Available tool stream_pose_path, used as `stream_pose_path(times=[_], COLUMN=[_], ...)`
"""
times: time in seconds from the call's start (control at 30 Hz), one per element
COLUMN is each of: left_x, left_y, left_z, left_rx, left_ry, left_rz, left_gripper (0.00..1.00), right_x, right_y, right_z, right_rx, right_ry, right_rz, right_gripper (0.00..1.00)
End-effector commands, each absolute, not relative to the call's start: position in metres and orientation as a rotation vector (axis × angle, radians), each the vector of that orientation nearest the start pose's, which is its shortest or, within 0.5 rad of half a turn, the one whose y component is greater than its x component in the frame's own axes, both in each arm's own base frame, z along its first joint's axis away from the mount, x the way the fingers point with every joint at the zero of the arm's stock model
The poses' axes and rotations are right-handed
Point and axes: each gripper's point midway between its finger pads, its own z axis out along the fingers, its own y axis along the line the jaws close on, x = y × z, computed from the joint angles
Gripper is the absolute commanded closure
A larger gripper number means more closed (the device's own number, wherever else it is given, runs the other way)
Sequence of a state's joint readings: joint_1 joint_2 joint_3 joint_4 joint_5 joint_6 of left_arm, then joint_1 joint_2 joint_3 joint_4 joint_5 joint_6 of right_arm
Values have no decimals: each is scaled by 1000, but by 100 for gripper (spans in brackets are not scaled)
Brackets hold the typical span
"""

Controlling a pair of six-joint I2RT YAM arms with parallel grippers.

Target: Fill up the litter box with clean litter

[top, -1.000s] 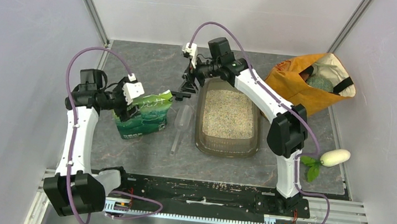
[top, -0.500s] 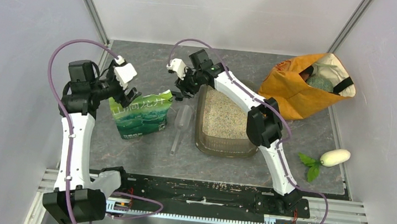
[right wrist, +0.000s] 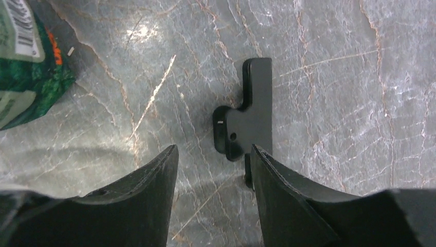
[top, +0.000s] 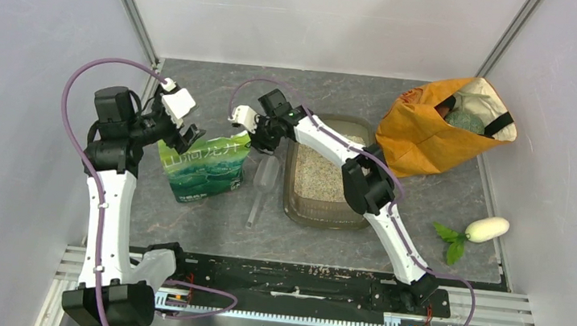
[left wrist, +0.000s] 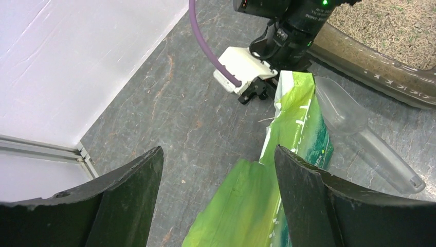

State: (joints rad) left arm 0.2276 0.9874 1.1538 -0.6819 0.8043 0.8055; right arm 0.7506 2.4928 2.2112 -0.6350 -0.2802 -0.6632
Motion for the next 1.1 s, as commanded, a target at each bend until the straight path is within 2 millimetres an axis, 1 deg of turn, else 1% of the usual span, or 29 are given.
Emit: stream_pose_path(times=[0.0,0.1,0.13,0.23,0.3,0.43,0.5,0.6,0.67,0.8,1.0,1.07], left_x=[295,294,294,293,293,292,293,293,293,294,298,301], left_y=[-42,-42,-41,-41,-41,-42,-42,-42,-42,-42,-43,-42], left_z=[316,316,316,316,315,314,314,314,315,317,325,332], left_rx=[956,961,964,965,967,975,977,979,975,966,932,901], left_ry=[1622,1622,1621,1624,1624,1622,1622,1620,1622,1625,1624,1616], left_rz=[-142,-135,-133,-125,-126,-132,-134,-137,-139,-144,-161,-159], left_gripper=[15,15,15,15,15,15,15,15,14,14,13,12], right_x=[450,453,454,456,456,455,457,458,459,462,471,472], right_y=[448,449,449,450,451,453,454,455,456,455,446,443], right_z=[58,52,50,48,53,70,77,89,98,124,174,189], right_rx=[-1662,-1664,-1665,-1662,-1651,-1634,-1623,-1604,-1587,-1549,-1443,-1416], right_ry=[1706,1701,1700,1690,1684,1652,1640,1624,1613,1585,1563,1556], right_rz=[324,302,297,292,297,308,300,300,303,321,393,414], right_gripper=[39,42,45,58,66,81,86,99,100,100,100,100])
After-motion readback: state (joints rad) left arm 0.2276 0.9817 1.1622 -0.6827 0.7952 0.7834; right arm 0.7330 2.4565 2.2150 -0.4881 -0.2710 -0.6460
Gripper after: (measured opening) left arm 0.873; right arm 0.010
